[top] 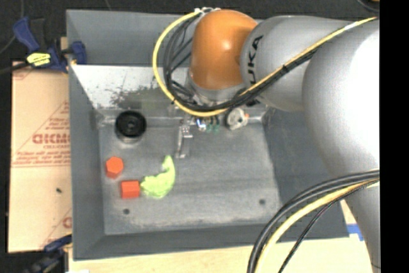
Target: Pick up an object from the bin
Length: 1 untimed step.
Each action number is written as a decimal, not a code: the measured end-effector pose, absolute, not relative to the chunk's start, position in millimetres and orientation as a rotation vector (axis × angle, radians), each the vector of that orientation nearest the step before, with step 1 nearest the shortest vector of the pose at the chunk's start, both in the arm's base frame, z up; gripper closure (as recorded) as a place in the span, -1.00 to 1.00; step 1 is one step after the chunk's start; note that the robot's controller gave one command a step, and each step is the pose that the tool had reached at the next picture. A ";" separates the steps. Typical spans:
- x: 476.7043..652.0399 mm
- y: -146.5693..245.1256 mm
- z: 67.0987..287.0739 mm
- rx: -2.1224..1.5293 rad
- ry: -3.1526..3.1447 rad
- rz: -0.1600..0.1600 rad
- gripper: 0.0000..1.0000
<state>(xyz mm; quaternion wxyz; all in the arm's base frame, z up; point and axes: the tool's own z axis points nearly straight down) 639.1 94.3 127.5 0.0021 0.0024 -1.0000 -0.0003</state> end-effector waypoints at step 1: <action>640.8 93.9 132.9 0.004 -3.145 -0.002 -1.00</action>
Offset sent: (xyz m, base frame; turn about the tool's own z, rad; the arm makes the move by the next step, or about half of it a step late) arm -0.0555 0.0260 -0.0575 -0.3915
